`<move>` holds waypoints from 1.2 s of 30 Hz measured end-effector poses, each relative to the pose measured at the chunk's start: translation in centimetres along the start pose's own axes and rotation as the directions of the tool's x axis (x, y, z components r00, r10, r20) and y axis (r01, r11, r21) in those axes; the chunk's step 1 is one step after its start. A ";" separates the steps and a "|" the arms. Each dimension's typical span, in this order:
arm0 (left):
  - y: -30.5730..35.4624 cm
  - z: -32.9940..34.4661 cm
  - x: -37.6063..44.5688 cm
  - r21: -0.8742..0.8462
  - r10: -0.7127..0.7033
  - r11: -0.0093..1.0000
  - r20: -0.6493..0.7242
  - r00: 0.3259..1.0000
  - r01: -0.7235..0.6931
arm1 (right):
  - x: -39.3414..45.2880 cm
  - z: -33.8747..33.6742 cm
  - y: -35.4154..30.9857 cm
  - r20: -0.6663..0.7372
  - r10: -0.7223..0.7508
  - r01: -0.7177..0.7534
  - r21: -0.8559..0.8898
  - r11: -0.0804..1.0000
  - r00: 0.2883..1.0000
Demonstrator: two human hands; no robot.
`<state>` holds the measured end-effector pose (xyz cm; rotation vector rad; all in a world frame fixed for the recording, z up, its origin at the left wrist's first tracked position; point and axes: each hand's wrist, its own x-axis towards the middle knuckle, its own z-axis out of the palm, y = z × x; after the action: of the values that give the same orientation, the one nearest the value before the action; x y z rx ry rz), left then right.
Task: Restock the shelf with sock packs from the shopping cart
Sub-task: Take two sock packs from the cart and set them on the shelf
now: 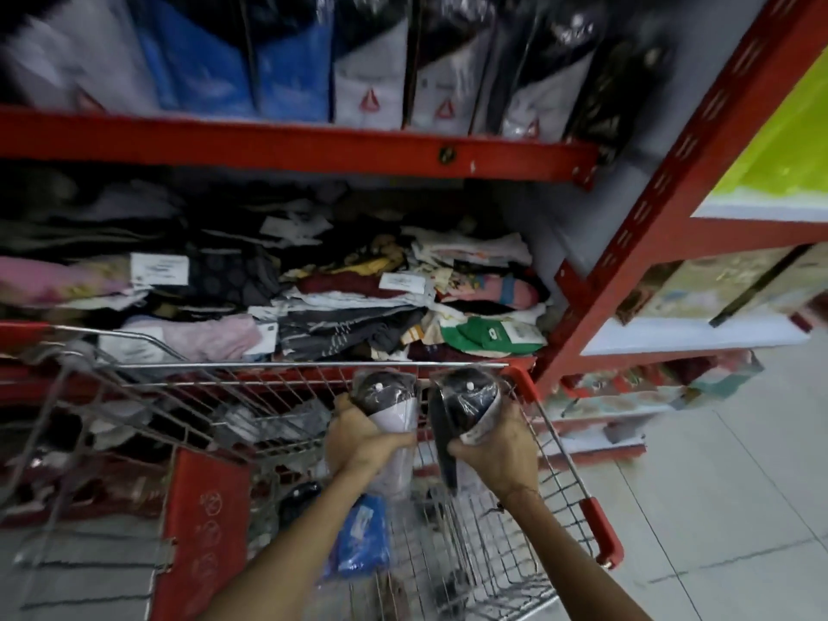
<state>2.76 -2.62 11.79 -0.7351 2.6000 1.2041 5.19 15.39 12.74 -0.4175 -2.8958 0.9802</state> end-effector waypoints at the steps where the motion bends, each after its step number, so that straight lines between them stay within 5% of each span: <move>1: 0.7 -1.4 -0.3 -0.022 0.032 0.999 -0.034 0.999 -0.033 | -0.2 -0.8 -1.2 -0.035 -0.035 0.035 0.018 0.999 0.999; 9: 8.0 -11.4 -1.4 -0.130 0.202 0.959 -0.317 0.927 -0.253 | 1.9 -7.3 -10.4 -0.282 -0.236 0.269 0.083 0.960 0.930; 23: 22.4 -23.8 -0.1 -0.222 0.309 0.756 -0.709 0.634 -0.616 | 10.7 -17.6 -26.0 -0.617 -0.329 0.559 0.220 0.800 0.714; 27: 26.9 -24.4 2.0 -0.207 0.291 0.706 -0.787 0.544 -0.677 | 15.0 -18.5 -28.7 -0.648 -0.296 0.562 0.248 0.789 0.702; 36: 29.9 -19.2 7.9 -0.222 0.269 0.740 -0.767 0.583 -0.635 | 21.2 -15.3 -27.3 -0.591 -0.231 0.488 0.321 0.811 0.773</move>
<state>-18.38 -3.54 41.35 -0.6763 3.2914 2.1679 -19.49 9.40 40.70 -0.0468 -2.0451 1.1967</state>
